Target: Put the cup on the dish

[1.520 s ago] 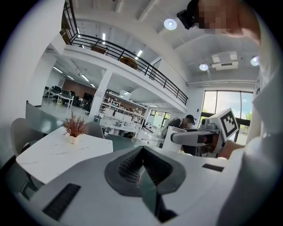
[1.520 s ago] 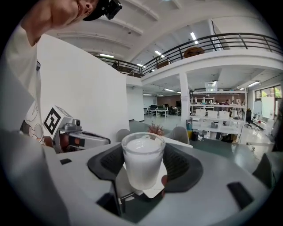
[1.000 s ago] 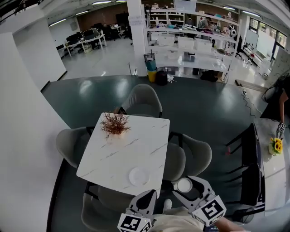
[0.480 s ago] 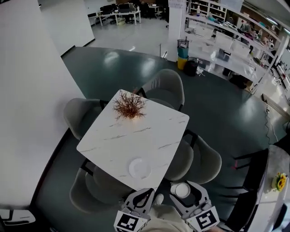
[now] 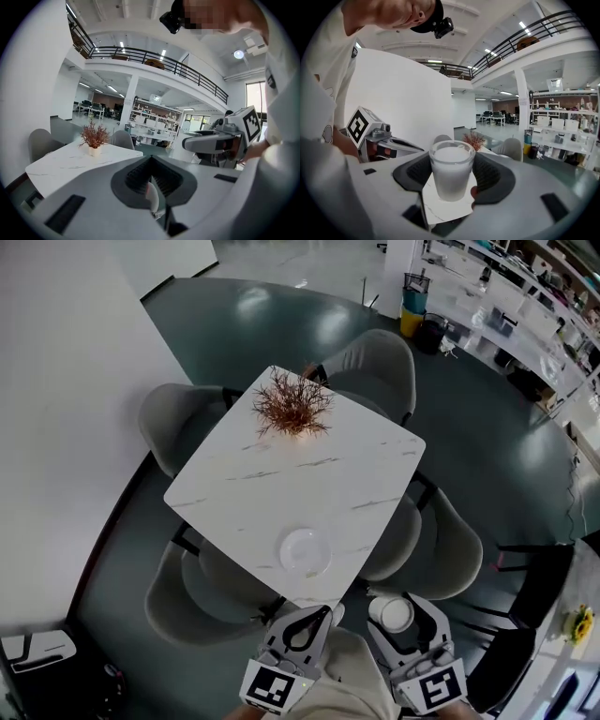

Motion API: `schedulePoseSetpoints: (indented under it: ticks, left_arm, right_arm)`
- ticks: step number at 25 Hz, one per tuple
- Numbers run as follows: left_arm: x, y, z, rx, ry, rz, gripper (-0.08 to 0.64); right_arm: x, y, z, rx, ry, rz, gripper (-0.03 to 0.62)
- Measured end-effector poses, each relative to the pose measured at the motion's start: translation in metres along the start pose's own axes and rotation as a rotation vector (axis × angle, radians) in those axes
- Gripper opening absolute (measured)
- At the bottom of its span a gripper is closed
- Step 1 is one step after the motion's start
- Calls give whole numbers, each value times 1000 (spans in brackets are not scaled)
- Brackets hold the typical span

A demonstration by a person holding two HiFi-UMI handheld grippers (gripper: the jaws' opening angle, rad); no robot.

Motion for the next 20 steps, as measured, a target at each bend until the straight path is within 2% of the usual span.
schedulePoseSetpoints:
  ticks: [4, 11, 18, 20]
  left_arm:
    - [5, 0, 10, -11, -8, -23, 6]
    - [25, 0, 24, -54, 46, -36, 6]
    - [64, -1, 33, -40, 19, 94, 6]
    - [72, -2, 38, -57, 22, 105, 6]
  right_arm:
    - [12, -11, 0, -8, -12, 22, 270]
    - [37, -36, 6, -46, -13, 52, 270]
    - [71, -57, 13, -109, 7, 93, 270]
    - [79, -65, 15, -132, 11, 94, 270]
Point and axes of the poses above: the fingertips, and each gripper's own axes: y backward along the fingers, z to its left, x out of its underside, the point moved 3 cm from there along y, backward along the fingers, and after that the axes turned 5 degrees about -z, right-handed, at the moved point
